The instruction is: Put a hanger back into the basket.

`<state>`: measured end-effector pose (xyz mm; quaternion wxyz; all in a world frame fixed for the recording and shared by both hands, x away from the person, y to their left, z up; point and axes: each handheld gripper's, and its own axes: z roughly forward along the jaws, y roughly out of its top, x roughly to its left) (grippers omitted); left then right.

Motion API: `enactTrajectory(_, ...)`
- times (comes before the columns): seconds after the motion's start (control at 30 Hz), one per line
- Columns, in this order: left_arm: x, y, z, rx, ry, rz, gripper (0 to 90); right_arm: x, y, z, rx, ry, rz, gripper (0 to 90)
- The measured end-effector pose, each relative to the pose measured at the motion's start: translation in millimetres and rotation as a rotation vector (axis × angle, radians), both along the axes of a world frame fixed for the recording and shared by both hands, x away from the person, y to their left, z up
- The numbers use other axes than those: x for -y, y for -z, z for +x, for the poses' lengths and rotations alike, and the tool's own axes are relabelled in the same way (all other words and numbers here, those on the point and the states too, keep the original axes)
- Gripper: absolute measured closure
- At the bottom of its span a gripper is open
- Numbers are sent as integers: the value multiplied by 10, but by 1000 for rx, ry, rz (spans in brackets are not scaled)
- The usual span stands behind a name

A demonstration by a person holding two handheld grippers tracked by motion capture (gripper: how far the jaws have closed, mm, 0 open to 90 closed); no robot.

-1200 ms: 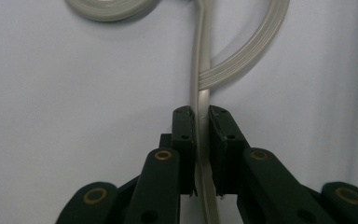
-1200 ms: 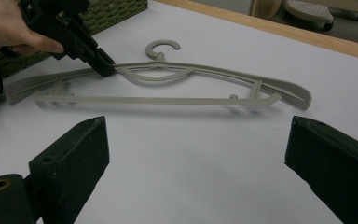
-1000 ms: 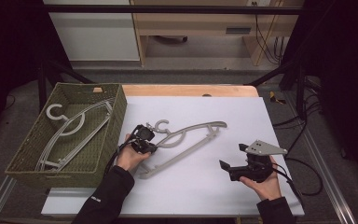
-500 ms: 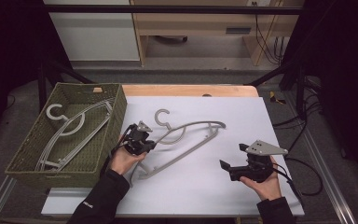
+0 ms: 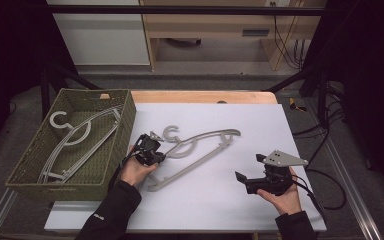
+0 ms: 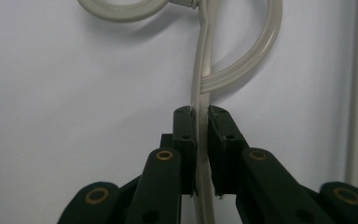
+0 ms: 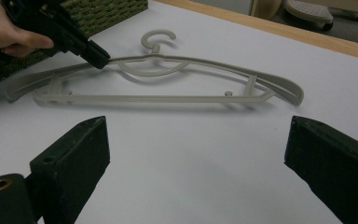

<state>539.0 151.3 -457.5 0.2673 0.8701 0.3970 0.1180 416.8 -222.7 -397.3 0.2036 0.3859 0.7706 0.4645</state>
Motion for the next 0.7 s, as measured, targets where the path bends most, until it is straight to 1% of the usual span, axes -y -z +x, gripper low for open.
enactTrajectory(0.03, 0, 7, 1, 5, -1, -3, 818, 1, -1, -1, 1, 1, 0, 69)
enactTrajectory(0.1, 15, 2, -5, 14, 4, 13, 818, 6, -4, 0, 2, -2, 1, 70)
enactTrajectory(0.17, 40, -4, -11, 14, 6, 29, 816, 2, -2, 1, 0, 0, 1, 70)
enactTrajectory(0.2, 53, -9, -11, 18, 9, 45, 815, 0, -1, 0, 2, -2, 0, 69)
enactTrajectory(0.27, 79, -15, 0, 35, 7, 54, 797, 0, -1, 2, 0, -3, 1, 69)
enactTrajectory(0.3, 91, -17, 12, 42, 0, 48, 731, 0, 0, 3, 1, -4, -1, 69)
enactTrajectory(0.33, 100, -22, 31, 42, 0, 48, 701, -3, -1, 0, -3, 0, 0, 69)
enactTrajectory(0.37, 114, -23, 52, 45, -11, 46, 672, -2, -1, -1, -5, 0, 1, 69)
enactTrajectory(0.4, 122, -35, 76, 47, -16, 36, 640, 0, -1, 1, -4, -2, 0, 69)
enactTrajectory(0.43, 130, -56, 95, 55, -19, 17, 622, -2, 0, -1, -5, 1, 0, 69)
enactTrajectory(0.47, 139, -84, 112, 61, -23, -1, 614, -1, 0, 0, -3, 0, -1, 69)
enactTrajectory(0.53, 169, -141, 139, 84, -28, -26, 596, 5, -1, 4, 2, -3, 0, 70)
enactTrajectory(0.6, 206, -182, 184, 86, -17, -27, 581, 7, -1, 4, 2, -4, -1, 70)
enactTrajectory(0.7, 259, -159, 262, 55, 4, -40, 565, 1, 0, -1, -6, -1, 0, 70)
